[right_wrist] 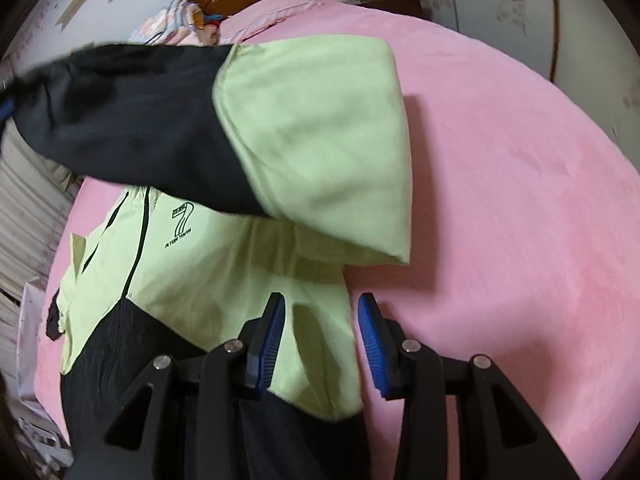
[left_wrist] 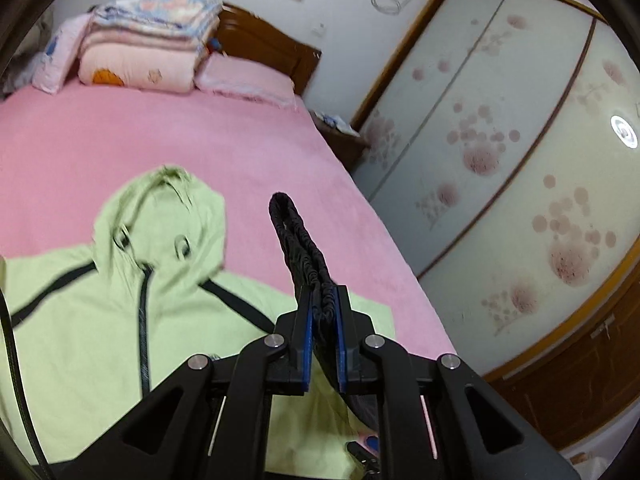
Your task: Fold large clothes
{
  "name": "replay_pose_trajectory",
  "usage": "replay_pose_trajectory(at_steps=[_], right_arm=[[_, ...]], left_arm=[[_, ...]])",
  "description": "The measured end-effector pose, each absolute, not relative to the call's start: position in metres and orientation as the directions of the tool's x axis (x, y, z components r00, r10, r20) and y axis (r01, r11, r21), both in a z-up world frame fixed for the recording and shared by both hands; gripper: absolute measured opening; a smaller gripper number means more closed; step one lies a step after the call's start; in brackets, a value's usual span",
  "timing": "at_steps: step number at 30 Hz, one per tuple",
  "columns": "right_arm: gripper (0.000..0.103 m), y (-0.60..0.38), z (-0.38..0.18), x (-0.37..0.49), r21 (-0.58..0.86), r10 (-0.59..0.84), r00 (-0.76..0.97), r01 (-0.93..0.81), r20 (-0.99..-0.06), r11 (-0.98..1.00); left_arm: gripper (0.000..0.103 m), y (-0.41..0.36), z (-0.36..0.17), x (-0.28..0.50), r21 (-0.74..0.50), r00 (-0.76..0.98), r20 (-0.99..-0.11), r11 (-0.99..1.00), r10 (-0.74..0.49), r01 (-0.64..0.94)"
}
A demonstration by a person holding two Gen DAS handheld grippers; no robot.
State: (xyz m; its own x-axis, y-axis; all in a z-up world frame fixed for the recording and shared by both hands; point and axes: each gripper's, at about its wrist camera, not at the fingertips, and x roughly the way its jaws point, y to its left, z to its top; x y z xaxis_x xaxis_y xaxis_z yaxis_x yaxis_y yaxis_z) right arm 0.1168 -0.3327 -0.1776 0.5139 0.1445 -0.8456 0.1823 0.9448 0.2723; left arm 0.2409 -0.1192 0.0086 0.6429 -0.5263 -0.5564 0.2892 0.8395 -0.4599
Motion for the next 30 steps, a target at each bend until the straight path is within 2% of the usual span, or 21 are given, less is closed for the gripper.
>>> replay_pose_trajectory(at_steps=[6,11,14,16,22,26,28,30], right_arm=[[0.038,-0.326,-0.177,0.144,0.248,0.114,0.529,0.189,-0.841,0.95],[0.038,-0.319,-0.179,0.16,0.209,0.077,0.533,0.191,-0.843,0.959],[0.036,-0.31,-0.18,0.166,0.197,0.077,0.538,0.17,-0.839,0.965],[0.029,-0.304,-0.181,0.168,0.173,0.064,0.536,0.156,-0.841,0.972],[0.028,-0.286,-0.183,0.171,0.082,0.01,0.514,0.118,-0.858,0.99],[0.03,-0.272,-0.188,0.174,-0.014,-0.057,0.49,0.09,-0.87,0.996],[0.038,-0.266,-0.19,0.174,-0.031,-0.063,0.48,0.074,-0.875,0.997],[0.04,-0.26,-0.192,0.173,-0.059,-0.081,0.474,0.06,-0.877,0.996]], left_arm=[[0.007,-0.084,0.039,0.244,-0.394,0.722,-0.553,0.894,-0.416,0.213],[0.007,-0.042,0.027,0.261,-0.35,0.733,-0.601,0.929,-0.319,0.116],[0.007,-0.016,0.0,0.276,-0.335,0.718,-0.639,0.94,-0.275,0.063],[0.007,0.003,-0.024,0.282,-0.329,0.705,-0.664,0.944,-0.249,0.023],[0.007,0.048,-0.093,0.284,-0.314,0.662,-0.73,0.944,-0.172,-0.1],[0.007,0.059,-0.135,0.283,-0.27,0.621,-0.773,0.954,-0.132,-0.132],[0.007,0.06,-0.149,0.283,-0.251,0.607,-0.786,0.958,-0.119,-0.138],[0.007,0.063,-0.163,0.286,-0.232,0.59,-0.801,0.962,-0.104,-0.146]])
